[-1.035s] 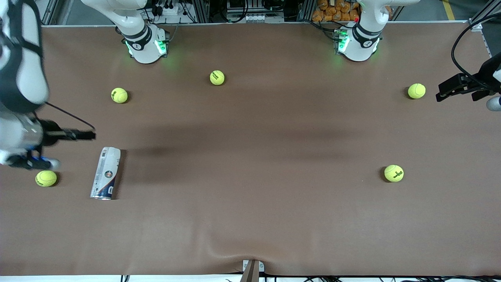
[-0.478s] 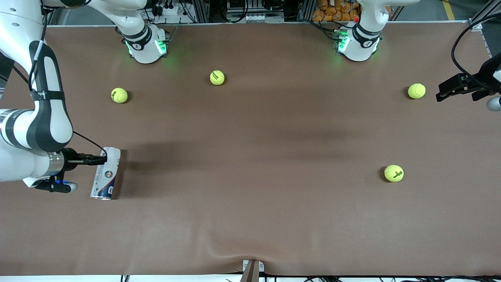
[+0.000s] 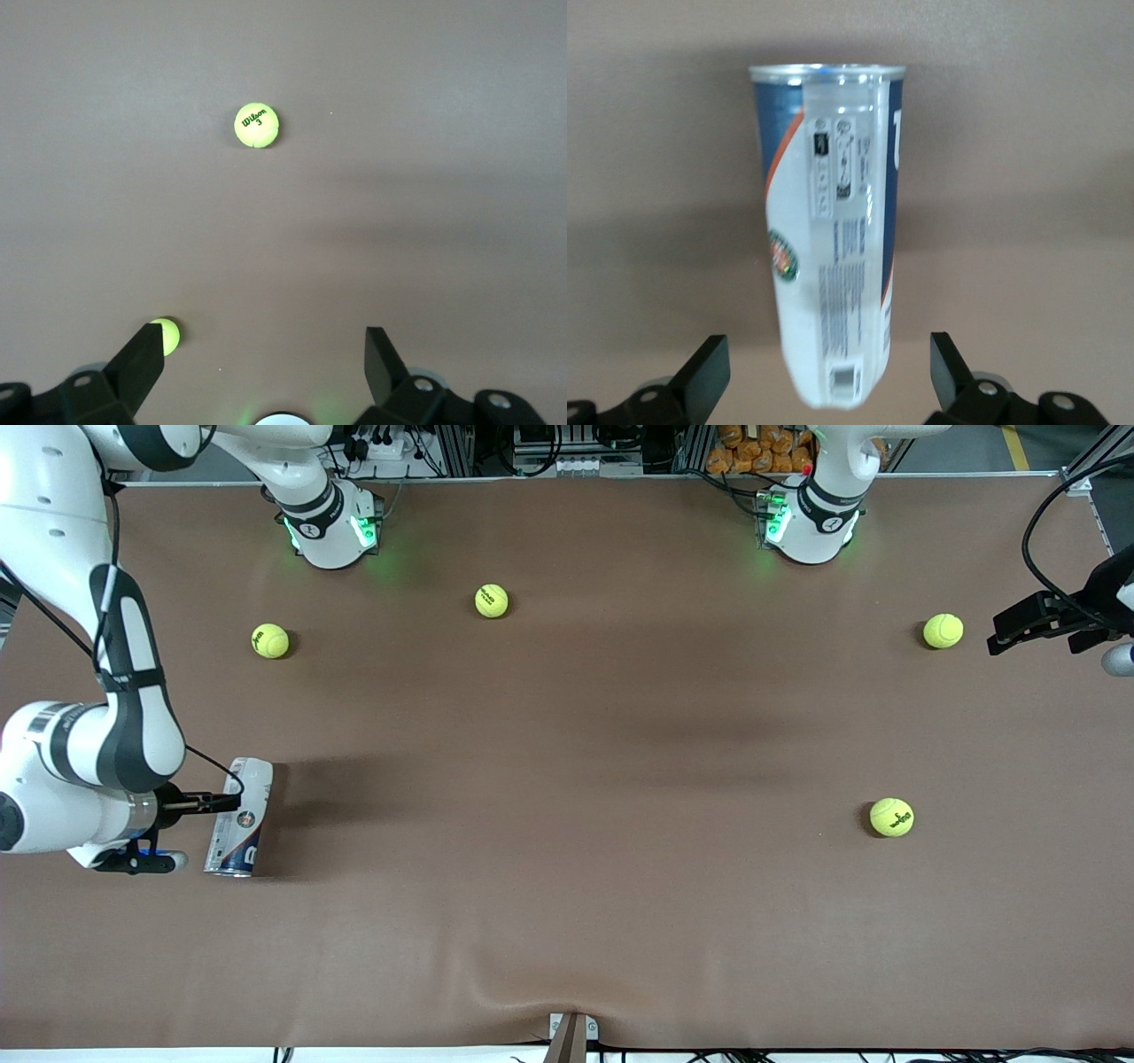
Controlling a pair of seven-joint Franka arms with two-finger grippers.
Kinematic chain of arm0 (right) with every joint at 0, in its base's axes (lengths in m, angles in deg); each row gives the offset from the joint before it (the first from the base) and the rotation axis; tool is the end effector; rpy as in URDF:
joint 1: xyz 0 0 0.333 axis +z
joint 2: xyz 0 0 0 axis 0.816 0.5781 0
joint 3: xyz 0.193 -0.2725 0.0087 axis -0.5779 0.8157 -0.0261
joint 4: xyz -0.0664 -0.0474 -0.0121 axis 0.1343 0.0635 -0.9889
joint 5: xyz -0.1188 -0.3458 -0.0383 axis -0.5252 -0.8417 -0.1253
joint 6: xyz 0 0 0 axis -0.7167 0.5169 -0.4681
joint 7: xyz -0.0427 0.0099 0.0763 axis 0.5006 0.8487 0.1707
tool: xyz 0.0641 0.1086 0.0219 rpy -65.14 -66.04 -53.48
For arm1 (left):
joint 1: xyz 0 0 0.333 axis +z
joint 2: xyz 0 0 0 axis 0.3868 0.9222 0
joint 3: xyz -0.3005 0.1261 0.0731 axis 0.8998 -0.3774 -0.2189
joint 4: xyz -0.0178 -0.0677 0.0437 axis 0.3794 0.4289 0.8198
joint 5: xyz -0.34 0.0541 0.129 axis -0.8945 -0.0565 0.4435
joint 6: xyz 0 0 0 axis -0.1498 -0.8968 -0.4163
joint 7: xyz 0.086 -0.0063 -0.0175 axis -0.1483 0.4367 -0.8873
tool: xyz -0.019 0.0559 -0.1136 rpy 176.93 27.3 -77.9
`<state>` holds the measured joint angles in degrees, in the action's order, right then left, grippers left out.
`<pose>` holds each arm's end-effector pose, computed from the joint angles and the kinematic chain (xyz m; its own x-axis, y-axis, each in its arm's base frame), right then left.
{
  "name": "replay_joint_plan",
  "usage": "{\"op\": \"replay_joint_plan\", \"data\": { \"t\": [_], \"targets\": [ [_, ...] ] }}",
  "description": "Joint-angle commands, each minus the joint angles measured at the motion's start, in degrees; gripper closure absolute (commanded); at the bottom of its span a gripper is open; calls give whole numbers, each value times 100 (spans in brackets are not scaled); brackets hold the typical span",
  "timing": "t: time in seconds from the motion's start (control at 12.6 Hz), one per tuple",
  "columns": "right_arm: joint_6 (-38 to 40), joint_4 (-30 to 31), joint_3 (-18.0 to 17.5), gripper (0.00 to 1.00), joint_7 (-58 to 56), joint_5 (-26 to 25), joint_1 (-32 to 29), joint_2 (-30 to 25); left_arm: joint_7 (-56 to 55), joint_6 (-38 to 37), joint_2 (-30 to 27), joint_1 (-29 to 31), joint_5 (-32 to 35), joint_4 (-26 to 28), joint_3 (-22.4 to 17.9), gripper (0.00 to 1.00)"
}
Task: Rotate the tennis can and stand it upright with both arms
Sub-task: 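Close the right gripper around the can's bottom end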
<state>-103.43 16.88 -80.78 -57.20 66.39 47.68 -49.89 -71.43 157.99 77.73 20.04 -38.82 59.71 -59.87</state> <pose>0.6593 -0.0891 0.2676 0.9578 -0.0099 -0.2874 -0.0178 -0.9995 -0.0249 0.5198 -0.0010 0.6256 0.9977 0.0168 -0.0660 0.0171 -0.9998 0.0045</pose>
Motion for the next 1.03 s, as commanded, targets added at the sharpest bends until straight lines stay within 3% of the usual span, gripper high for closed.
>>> {"op": "replay_joint_plan", "data": {
  "t": [0.0, 0.32, 0.96],
  "targets": [
    [-448, -89, -72, 0, -279, -82, -134, 330, 109, -56, -55, 43, -98, -2, -1, 0],
    [-837, -81, -72, 0, -289, -38, -90, 603, 109, -65, -55, 52, -98, 7, -1, 0],
    [-600, 69, -72, 0, -570, -47, -99, 656, 118, -65, -55, 43, -98, 7, -1, 0]
  ]
}}
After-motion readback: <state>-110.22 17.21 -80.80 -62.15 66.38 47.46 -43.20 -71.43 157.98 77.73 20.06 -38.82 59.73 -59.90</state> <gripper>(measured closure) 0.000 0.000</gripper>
